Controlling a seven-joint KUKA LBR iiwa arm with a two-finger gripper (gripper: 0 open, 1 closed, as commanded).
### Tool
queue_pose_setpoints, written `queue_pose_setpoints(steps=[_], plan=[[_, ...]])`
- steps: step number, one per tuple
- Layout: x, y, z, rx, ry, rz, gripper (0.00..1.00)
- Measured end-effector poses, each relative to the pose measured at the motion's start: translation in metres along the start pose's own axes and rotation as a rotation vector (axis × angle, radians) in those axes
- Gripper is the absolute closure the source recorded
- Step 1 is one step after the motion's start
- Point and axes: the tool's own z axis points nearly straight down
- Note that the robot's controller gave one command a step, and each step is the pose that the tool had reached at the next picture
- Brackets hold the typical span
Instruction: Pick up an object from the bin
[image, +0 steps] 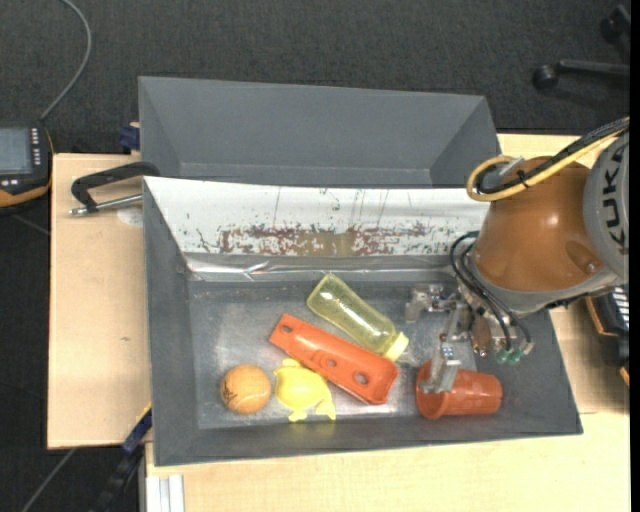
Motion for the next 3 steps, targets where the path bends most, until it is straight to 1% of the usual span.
queue_pose_setpoints(steps=[1,2,3], plan=[[-0.002,0.0,-0.004,0.001,-0.009,-0.001,0.0],[-0.081,0.06,0.083,-0.002,-0.012,0.009,0.0],[-0.076,0.057,0.04,-0.001,-0.01,0.087,0.0]])
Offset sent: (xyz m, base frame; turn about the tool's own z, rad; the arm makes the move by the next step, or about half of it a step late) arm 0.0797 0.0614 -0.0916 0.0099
